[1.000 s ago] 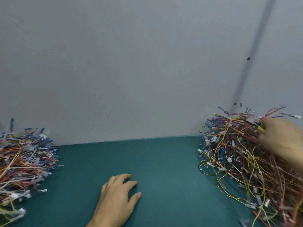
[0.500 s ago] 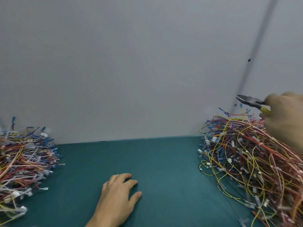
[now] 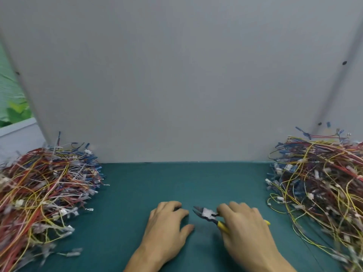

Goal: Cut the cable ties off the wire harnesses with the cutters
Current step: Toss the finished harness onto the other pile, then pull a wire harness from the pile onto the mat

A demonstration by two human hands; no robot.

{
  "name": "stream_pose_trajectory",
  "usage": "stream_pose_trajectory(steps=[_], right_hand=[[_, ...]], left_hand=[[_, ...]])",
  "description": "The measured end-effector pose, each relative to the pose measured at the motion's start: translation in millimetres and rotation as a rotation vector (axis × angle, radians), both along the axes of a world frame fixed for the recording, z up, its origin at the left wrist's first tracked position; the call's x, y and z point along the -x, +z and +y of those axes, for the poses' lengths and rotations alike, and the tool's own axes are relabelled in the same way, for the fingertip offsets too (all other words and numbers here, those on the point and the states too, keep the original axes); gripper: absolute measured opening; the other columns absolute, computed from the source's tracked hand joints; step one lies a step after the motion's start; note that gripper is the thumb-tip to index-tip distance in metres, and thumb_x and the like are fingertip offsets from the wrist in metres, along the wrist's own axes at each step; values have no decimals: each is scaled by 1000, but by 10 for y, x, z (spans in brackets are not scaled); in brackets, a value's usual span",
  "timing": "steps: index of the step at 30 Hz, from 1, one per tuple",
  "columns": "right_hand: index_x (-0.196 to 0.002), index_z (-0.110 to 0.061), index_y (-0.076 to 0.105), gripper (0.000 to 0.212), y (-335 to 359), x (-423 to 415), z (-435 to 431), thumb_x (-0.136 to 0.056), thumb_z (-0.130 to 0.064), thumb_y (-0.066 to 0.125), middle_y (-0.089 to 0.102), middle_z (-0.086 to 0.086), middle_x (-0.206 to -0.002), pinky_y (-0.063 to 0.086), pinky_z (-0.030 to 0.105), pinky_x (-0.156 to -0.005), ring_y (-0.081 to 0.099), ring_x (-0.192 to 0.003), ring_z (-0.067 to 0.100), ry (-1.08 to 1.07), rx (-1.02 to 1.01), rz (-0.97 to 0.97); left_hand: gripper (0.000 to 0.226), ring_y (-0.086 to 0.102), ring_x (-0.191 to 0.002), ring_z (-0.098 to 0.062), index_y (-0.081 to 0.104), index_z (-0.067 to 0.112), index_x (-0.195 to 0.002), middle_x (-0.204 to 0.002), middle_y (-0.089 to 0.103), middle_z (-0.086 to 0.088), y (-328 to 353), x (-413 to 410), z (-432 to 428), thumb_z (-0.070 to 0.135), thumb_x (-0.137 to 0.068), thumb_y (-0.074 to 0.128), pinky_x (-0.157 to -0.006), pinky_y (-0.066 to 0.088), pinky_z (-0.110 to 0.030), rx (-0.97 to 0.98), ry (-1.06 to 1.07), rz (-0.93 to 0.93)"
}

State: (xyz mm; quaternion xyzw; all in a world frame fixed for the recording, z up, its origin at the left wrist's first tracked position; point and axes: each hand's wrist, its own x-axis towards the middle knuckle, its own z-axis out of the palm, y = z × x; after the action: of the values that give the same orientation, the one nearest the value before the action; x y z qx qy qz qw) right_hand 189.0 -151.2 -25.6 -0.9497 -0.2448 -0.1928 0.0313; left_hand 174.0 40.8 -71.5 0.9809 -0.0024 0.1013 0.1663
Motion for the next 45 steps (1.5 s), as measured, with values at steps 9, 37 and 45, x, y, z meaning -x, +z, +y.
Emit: stream_pose_trajectory(steps=[9, 37, 45], right_hand=[[-57, -14, 62, 39, -465, -119, -21, -45, -34, 93, 47, 2, -52, 30, 30, -40, 48, -38, 28, 78, -133, -76], [-51, -17, 62, 84, -414, -175, 95, -91, -64, 5, 31, 1, -51, 39, 33, -39, 44, -33, 28, 152, -451, -129], [-54, -19, 62, 78, -397, -221, 109, -91, -66, 11, 30, -2, -52, 38, 29, -36, 46, -33, 28, 106, -326, -68]], left_hand=[[41, 37, -120, -14, 60, 31, -122, -129, 48, 14, 175, 76, 58, 54, -89, 50, -102, 27, -31, -39, 63, 86], [37, 52, -106, -39, 51, 4, -123, -121, 51, -22, 1356, 351, 2167, 10, -86, 55, -87, 44, -47, -148, 1002, -323], [40, 54, -115, -34, 55, 10, -130, -129, 58, -15, 1313, 429, 2595, 25, -93, 57, -96, 46, -43, -100, 951, 75]])
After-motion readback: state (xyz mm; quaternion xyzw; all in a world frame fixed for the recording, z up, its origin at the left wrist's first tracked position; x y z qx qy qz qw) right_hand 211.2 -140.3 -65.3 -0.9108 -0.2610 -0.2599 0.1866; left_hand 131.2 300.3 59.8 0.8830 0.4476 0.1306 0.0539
